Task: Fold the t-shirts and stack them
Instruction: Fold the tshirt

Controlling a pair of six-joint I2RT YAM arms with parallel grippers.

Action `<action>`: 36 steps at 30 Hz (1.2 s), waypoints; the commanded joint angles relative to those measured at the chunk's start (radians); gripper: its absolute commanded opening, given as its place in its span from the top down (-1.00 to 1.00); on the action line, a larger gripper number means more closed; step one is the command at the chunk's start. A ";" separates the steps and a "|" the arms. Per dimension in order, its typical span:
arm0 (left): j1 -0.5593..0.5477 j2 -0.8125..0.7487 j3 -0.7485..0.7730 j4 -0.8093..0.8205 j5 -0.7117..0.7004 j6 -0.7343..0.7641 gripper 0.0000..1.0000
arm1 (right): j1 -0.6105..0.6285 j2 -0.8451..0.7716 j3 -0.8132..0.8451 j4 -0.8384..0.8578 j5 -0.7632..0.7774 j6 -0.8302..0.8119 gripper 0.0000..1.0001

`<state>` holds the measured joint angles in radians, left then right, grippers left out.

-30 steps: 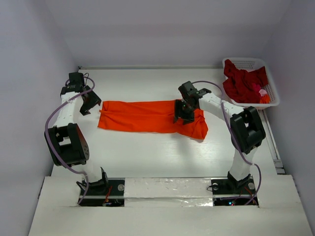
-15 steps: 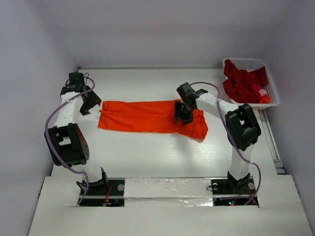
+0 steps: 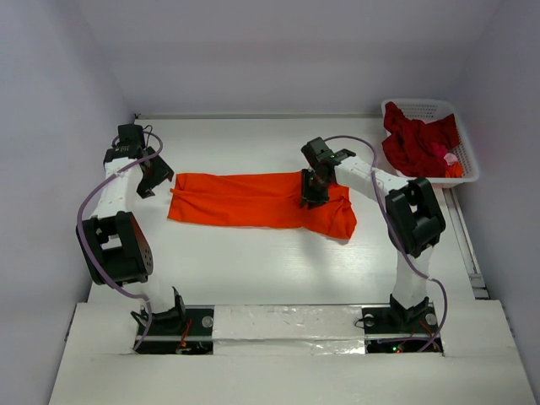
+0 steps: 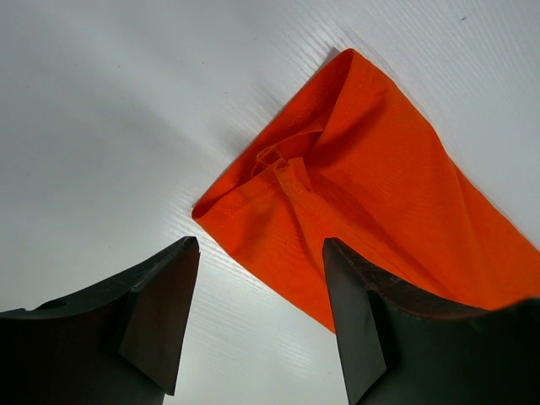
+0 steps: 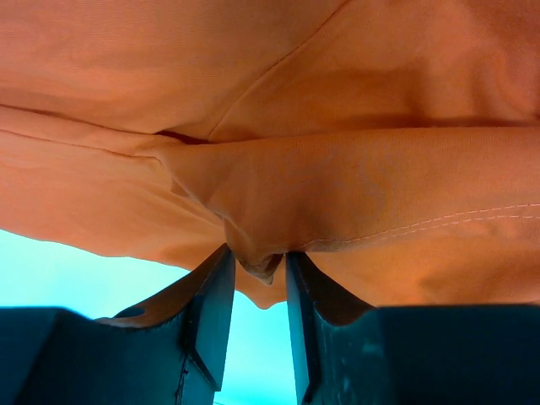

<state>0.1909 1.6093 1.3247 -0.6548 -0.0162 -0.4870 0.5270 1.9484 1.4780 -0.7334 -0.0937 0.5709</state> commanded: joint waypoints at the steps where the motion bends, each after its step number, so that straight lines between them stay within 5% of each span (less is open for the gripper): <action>1: -0.001 0.003 0.042 -0.008 -0.010 0.011 -0.15 | 0.011 -0.028 0.036 -0.001 0.025 -0.013 0.30; 10: -0.001 0.009 0.053 -0.012 -0.008 0.011 -0.15 | 0.011 -0.016 0.064 -0.020 0.038 -0.009 1.00; 36: -0.001 0.014 0.065 -0.020 -0.004 0.016 -0.15 | -0.016 0.109 0.252 -0.086 0.066 -0.055 1.00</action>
<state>0.1909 1.6241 1.3468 -0.6590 -0.0154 -0.4862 0.5213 2.0529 1.6760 -0.8101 -0.0498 0.5377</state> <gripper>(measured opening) 0.575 0.027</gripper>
